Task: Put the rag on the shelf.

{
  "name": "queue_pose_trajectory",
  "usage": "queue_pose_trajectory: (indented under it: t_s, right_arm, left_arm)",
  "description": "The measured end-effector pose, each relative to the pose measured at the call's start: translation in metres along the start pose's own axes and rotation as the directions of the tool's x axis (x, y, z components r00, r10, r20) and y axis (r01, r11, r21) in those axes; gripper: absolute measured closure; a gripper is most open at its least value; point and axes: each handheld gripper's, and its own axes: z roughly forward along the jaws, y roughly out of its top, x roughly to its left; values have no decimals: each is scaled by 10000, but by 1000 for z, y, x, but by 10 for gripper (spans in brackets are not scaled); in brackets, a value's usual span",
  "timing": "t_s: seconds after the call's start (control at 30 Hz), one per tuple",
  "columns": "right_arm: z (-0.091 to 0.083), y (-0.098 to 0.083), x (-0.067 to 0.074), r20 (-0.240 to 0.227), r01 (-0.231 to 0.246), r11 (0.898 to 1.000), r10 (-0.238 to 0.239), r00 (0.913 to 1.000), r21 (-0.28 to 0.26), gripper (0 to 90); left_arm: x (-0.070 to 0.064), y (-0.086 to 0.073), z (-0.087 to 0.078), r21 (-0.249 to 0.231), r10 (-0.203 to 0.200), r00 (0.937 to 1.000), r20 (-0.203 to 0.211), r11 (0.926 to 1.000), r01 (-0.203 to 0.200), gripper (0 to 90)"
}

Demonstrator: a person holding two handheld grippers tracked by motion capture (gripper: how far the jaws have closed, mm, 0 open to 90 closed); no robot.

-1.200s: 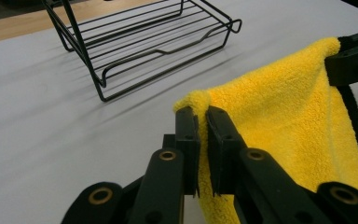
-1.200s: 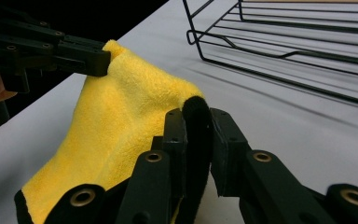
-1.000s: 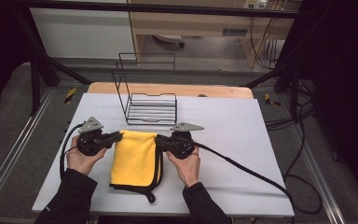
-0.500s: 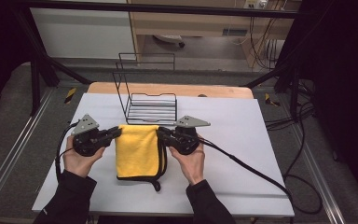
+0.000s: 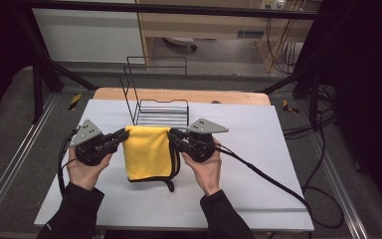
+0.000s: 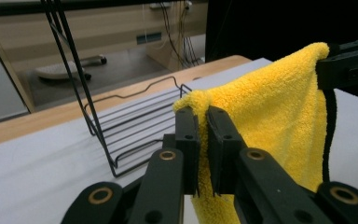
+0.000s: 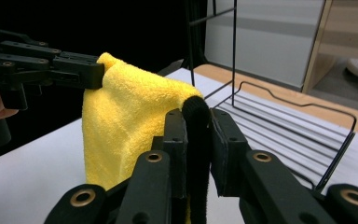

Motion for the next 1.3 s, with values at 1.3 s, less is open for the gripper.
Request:
queue_pose_trajectory:
  t_s: [1.3]
  right_arm:
    - [-28,68,-6,1320,1735,9417,-1404,9813,-2881,783]
  left_arm:
    - [-7,68,12,-3700,6,9978,-668,9287,-253,833]
